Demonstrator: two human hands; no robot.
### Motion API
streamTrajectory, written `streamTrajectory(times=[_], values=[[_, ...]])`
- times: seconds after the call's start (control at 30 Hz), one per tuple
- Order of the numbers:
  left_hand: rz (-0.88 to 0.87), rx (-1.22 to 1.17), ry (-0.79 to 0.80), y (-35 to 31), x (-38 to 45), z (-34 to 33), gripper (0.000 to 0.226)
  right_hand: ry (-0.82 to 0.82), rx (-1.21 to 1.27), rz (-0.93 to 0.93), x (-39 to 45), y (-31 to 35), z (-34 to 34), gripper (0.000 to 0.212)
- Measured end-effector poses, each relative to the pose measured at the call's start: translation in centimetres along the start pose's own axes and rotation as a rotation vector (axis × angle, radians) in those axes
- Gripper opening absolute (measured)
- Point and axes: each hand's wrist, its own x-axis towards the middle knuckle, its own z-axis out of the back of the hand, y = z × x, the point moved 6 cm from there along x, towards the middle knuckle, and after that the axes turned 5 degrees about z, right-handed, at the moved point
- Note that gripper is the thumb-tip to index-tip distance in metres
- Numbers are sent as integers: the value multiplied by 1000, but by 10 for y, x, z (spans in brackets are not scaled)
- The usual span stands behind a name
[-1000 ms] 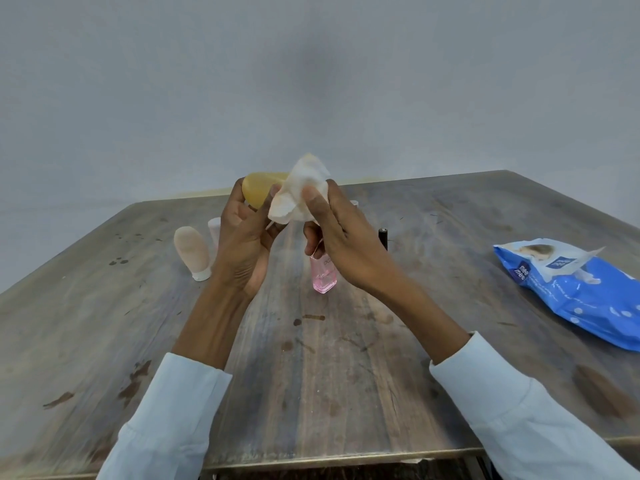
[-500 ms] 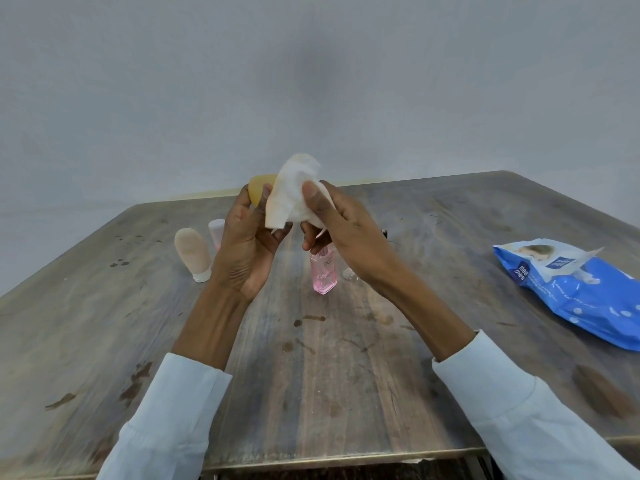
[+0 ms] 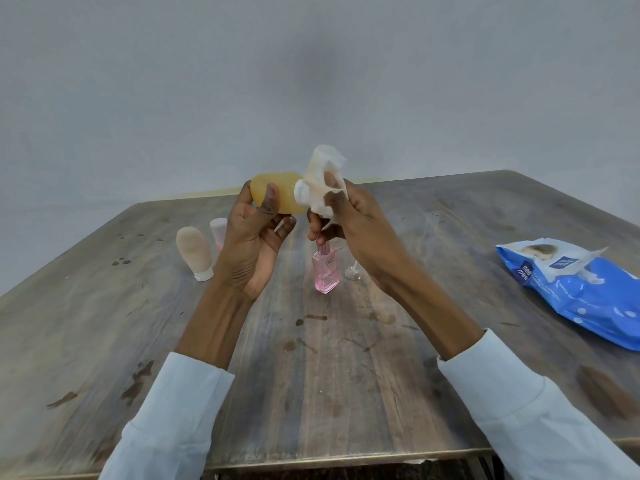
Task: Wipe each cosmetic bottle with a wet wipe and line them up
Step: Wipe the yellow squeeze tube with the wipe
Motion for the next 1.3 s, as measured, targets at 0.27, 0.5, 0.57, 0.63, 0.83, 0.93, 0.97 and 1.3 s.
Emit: streamTrajectory(times=[0.27,0.5,0.57,0.63,0.83,0.93,0.97,1.3], values=[[-12,-16,45,0,-1,-1,65,81,-43,-7,1,0,-5,35],[-14,-16,-10,-1,0,4,61,124,7,-18,0,-2,-4,32],[-16,7,13,-2,-1,0,48,104,-58,-16,0,-2,-3,36],[-35,42,23,-3,-1,-1,39,63,-124,11,1,-2,-1,43],[-135,219,-101,-8,0,7,34,-87,-399,57,0,-5,6,49],[-180,325,-110,-9,0,6,39,-84,-315,-31,2,-14,5,64],[-180,330,-104,-9,0,4,38,-66,-246,-87,2,-18,4,68],[-211,429,-142,-11,-5,-3,39,-20,-126,-274,4,-24,6,65]])
